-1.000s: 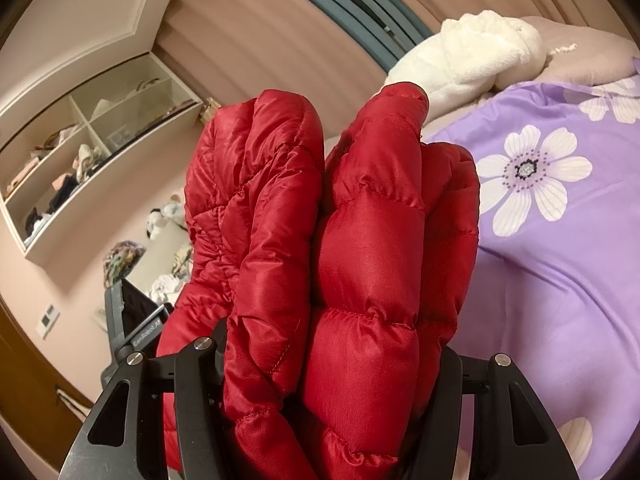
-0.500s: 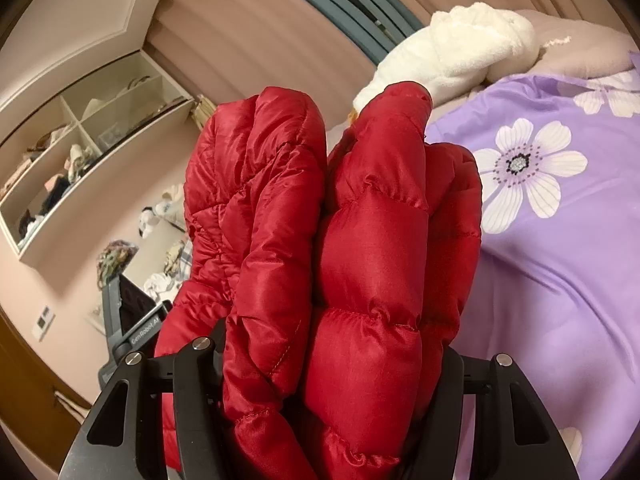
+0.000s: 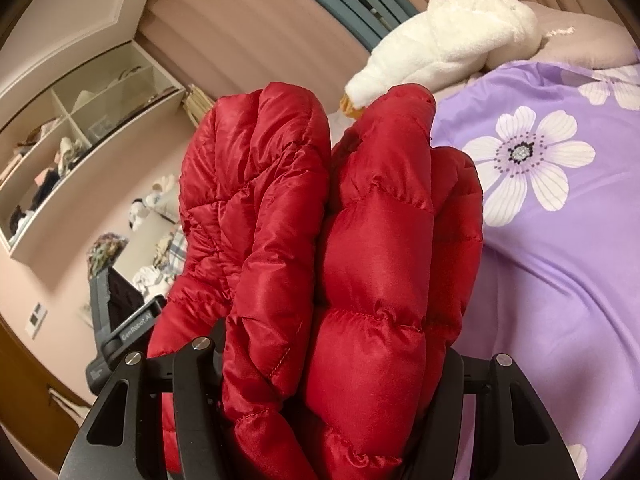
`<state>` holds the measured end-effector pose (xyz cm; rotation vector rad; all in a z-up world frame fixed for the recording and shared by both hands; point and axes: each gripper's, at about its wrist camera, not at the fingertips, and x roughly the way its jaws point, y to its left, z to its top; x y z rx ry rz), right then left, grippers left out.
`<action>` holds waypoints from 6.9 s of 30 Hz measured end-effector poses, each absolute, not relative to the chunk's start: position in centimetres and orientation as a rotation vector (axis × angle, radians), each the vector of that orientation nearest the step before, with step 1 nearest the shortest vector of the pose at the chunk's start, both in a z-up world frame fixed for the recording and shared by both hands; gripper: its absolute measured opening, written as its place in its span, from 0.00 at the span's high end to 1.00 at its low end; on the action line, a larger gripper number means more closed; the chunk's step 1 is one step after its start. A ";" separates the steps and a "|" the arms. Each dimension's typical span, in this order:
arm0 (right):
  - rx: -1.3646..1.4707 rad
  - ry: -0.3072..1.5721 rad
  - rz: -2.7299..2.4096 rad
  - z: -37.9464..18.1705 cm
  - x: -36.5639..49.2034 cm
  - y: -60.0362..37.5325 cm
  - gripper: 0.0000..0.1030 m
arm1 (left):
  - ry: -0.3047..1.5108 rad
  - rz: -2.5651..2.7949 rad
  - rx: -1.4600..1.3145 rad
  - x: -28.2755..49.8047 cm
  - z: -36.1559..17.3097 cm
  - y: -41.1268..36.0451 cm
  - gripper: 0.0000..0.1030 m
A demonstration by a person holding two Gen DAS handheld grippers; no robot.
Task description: Fold large clothes
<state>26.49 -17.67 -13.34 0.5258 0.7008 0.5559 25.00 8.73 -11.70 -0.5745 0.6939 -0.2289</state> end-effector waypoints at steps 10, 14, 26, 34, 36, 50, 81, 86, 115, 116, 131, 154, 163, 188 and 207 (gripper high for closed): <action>0.526 0.723 0.536 -14.2 26.5 -17.7 0.41 | 0.722 -0.241 -0.619 26.3 -13.6 9.1 0.41; 0.520 0.739 0.524 -14.9 26.7 -17.5 0.41 | 0.747 -0.231 -0.641 27.0 -14.8 9.4 0.41; 0.540 0.809 0.500 -18.7 28.3 -17.2 0.41 | 0.797 -0.125 -0.616 28.0 -18.5 9.3 0.41; 0.559 0.821 0.495 -19.9 28.5 -17.5 0.40 | 0.794 -0.100 -0.584 28.4 -19.0 8.8 0.41; 0.555 0.823 0.486 -20.0 28.4 -17.4 0.40 | 0.793 -0.095 -0.578 28.4 -19.2 8.7 0.40; 0.526 0.850 0.443 -21.3 28.9 -17.4 0.39 | 0.791 -0.010 -0.575 28.3 -21.6 8.5 0.31; 0.302 0.838 0.301 -14.1 25.7 -17.3 0.32 | 0.742 0.134 -0.555 25.7 -16.1 10.4 0.61; 0.258 0.734 0.309 -9.5 25.3 -17.8 0.56 | 0.687 0.112 -0.591 25.2 -13.5 11.7 0.80; 0.043 1.115 0.299 -17.1 41.4 -10.9 0.82 | 0.950 0.089 -0.252 37.2 -21.4 10.2 0.98; 0.054 1.129 0.300 -17.8 41.8 -11.0 0.84 | 0.956 0.091 -0.232 37.5 -21.6 10.0 0.98; 0.000 1.105 0.271 -19.1 41.9 -10.6 0.87 | 0.930 0.128 -0.178 38.0 -22.3 9.2 1.00; -0.122 1.005 0.277 -9.9 26.5 -11.7 0.86 | 0.969 -0.021 -0.108 21.0 -14.7 4.4 1.00; -0.056 1.072 0.291 -12.2 23.4 -12.6 0.86 | 0.998 -0.048 -0.182 18.4 -17.6 3.3 1.00; -0.124 0.968 0.325 -20.1 23.8 -12.6 0.87 | 0.951 -0.026 -0.146 21.8 -21.5 0.6 1.00; -0.131 0.857 0.307 -20.9 22.1 -13.0 0.87 | 0.877 0.081 -0.035 20.3 -21.8 -2.1 1.00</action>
